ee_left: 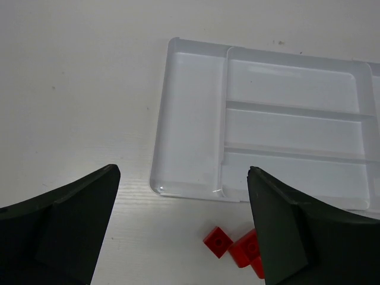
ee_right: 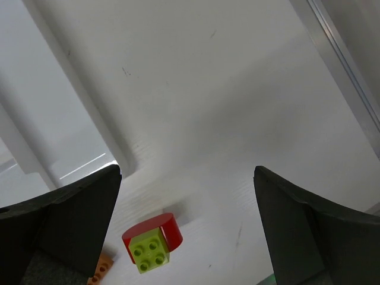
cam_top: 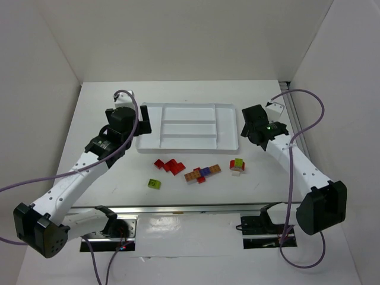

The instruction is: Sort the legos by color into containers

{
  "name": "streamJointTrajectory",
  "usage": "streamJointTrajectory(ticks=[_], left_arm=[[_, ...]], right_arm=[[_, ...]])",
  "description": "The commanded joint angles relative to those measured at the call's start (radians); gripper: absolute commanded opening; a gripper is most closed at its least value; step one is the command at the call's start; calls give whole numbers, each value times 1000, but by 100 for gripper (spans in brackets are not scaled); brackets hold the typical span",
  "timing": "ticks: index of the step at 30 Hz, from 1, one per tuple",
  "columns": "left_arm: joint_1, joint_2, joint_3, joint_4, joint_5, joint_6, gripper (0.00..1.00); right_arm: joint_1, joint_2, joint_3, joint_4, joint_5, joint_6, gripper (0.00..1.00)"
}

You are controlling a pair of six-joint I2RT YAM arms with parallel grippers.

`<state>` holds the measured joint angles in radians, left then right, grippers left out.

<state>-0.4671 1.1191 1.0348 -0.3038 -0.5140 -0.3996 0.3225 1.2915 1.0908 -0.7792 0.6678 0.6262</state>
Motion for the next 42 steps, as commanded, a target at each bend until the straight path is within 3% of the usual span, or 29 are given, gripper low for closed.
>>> streamJointTrajectory(ticks=[1, 10, 12, 16, 20, 26, 28, 39, 42], left_arm=[[-2, -21, -2, -6, 12, -4, 99], [-28, 140, 117, -153, 30, -74, 99], [-63, 150, 93, -126, 9, -65, 99], [-73, 150, 82, -103, 66, -56, 95], [-84, 163, 82, -90, 112, -47, 91], [-93, 199, 100, -90, 112, -38, 90], [-93, 209, 100, -90, 112, -38, 90], [-93, 243, 119, -100, 118, -38, 90], [-102, 252, 129, -100, 98, -38, 90]], right_arm=[[7, -46, -28, 6, 6, 12, 100], [36, -155, -149, 89, -227, -71, 99], [58, -185, -167, 89, -260, -71, 93], [110, -215, -189, 78, -333, -71, 91], [184, -225, -189, 69, -346, -71, 91], [184, -126, -187, 24, -326, -49, 91], [184, -116, -197, 24, -315, -10, 84], [184, -32, -266, 103, -321, -11, 79], [184, -21, -266, 123, -306, -31, 71]])
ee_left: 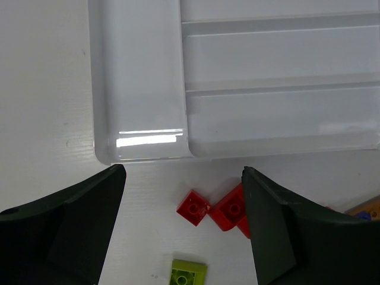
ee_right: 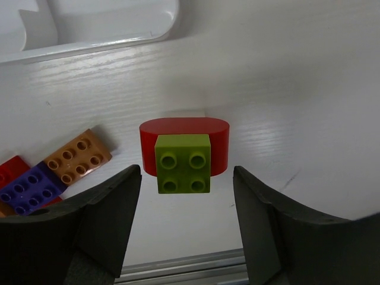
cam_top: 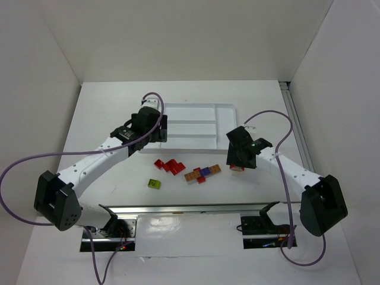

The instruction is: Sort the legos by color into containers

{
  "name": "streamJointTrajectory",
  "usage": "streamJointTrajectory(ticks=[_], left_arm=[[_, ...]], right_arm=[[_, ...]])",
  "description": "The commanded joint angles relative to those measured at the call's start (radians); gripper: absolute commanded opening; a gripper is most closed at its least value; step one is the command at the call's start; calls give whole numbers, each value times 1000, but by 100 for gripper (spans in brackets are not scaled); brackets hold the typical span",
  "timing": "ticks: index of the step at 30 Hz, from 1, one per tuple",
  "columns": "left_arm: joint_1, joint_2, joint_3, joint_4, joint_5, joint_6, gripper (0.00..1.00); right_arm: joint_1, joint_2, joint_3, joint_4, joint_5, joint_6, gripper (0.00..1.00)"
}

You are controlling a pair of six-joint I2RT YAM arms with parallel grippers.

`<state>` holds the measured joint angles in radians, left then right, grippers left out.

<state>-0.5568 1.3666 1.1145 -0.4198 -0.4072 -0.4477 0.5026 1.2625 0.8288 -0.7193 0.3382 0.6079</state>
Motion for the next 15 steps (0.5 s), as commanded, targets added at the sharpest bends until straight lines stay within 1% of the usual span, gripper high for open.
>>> streamJointTrajectory(ticks=[1, 3, 6, 7, 8, 9, 11, 12, 13, 15], left_arm=[[-12, 5, 50, 16, -8, 10, 90], [-12, 15, 50, 16, -21, 10, 90], [-12, 25, 59, 16, -21, 10, 90], [-12, 25, 59, 16, -21, 10, 90], [-12, 25, 59, 16, -33, 10, 90], [-12, 25, 59, 16, -42, 1, 90], [-12, 25, 59, 16, -51, 1, 90], [-12, 25, 59, 16, -51, 1, 90], [-12, 25, 59, 16, -51, 15, 90], [-12, 34, 79, 16, -27, 47, 95]], right_arm=[[4, 8, -3, 63, 24, -22, 69], [4, 17, 6, 72, 24, -22, 69], [4, 29, 16, 72, 24, -31, 60], [4, 38, 26, 72, 24, -31, 55], [4, 38, 26, 72, 24, -31, 54], [4, 38, 26, 72, 9, -31, 44], [4, 38, 35, 81, -14, -40, 35], [4, 38, 52, 81, -15, -57, 28], [4, 38, 67, 69, -15, -68, 28], [4, 38, 148, 31, -5, -94, 20]])
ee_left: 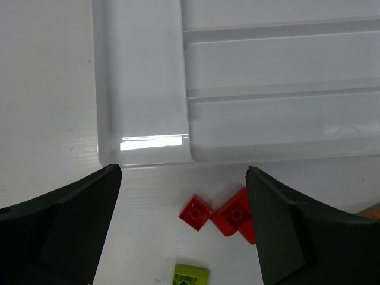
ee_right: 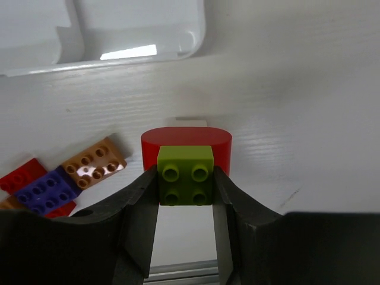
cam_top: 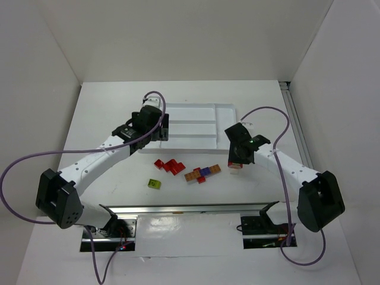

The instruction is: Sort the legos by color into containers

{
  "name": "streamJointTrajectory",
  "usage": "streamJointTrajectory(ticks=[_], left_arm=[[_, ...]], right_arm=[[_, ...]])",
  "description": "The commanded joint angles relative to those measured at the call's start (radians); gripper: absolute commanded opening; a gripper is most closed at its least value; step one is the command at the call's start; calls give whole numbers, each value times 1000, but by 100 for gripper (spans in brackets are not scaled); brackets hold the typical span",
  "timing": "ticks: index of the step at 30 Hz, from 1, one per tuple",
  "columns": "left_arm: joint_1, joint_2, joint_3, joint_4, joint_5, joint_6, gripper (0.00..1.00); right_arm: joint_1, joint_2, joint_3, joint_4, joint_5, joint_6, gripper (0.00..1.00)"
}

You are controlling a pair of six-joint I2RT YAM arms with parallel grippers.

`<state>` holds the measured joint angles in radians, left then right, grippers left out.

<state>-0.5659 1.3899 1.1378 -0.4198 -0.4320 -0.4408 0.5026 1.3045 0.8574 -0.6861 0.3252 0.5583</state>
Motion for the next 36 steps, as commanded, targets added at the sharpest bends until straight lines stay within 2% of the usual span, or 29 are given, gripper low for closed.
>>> streamJointTrajectory(ticks=[1, 4, 5, 7, 8, 9, 13, 16, 19, 24, 30, 36], left_arm=[[-3, 11, 68, 16, 10, 57, 97], [-3, 11, 131, 26, 129, 151, 99], [-3, -6, 131, 45, 172, 174, 99], [-3, -61, 88, 156, 371, 258, 94], [-3, -124, 56, 194, 439, 280, 94], [-3, -146, 56, 222, 569, 318, 93], [-3, -160, 114, 222, 824, 364, 95], [-12, -134, 142, 200, 919, 386, 94], [-40, -156, 128, 249, 914, 386, 84], [-147, -141, 137, 240, 835, 451, 89], [-195, -101, 166, 228, 796, 479, 91], [-301, -68, 152, 283, 566, 527, 85]], right_arm=[[4, -4, 153, -24, 8, -57, 20], [4, -28, 290, -78, -53, -106, 18], [-9, -37, 320, -93, -116, -115, 18], [-30, -54, 385, -93, -197, -138, 18], [-41, -69, 402, -84, -278, -152, 18], [-53, -79, 413, -84, -326, -165, 18], [-111, -105, 425, -29, -578, -204, 18], [-141, -105, 439, -29, -699, -213, 18], [-168, -94, 448, -29, -793, -224, 18], [-197, -61, 468, -38, -931, -224, 19], [-216, -50, 468, -38, -974, -196, 19], [-216, -40, 459, -7, -1002, -176, 19]])
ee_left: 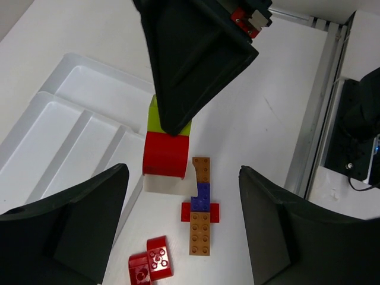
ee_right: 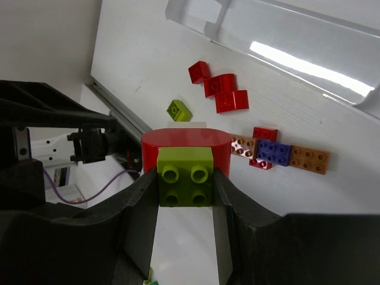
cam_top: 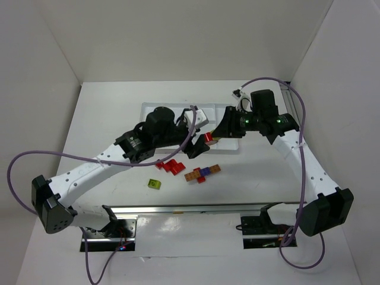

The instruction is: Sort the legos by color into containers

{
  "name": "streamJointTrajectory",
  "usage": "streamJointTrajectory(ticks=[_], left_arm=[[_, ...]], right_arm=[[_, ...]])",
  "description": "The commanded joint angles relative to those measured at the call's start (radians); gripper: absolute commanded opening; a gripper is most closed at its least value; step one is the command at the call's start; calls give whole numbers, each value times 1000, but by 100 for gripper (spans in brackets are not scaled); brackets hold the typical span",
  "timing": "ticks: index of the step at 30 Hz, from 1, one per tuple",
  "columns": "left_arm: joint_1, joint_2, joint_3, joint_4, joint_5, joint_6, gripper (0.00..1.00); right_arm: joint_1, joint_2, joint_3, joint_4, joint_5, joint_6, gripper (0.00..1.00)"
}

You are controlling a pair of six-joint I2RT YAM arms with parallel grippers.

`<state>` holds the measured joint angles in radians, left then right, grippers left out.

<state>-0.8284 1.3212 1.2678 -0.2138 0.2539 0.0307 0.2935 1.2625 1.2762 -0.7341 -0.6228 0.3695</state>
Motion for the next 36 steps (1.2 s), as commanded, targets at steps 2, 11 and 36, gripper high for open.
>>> streamJointTrajectory(ticks=[2, 11, 36], left_arm=[[-55, 32, 12, 77, -140, 66, 85], [-95, 87, 22, 108, -274, 98, 76], [3, 50, -21, 59, -268, 35, 0]], right_arm=[[-7, 2, 40, 41, -54, 13, 19], [-7, 11, 40, 50, -89, 13, 19], [-132, 48, 152, 22, -72, 22, 19]])
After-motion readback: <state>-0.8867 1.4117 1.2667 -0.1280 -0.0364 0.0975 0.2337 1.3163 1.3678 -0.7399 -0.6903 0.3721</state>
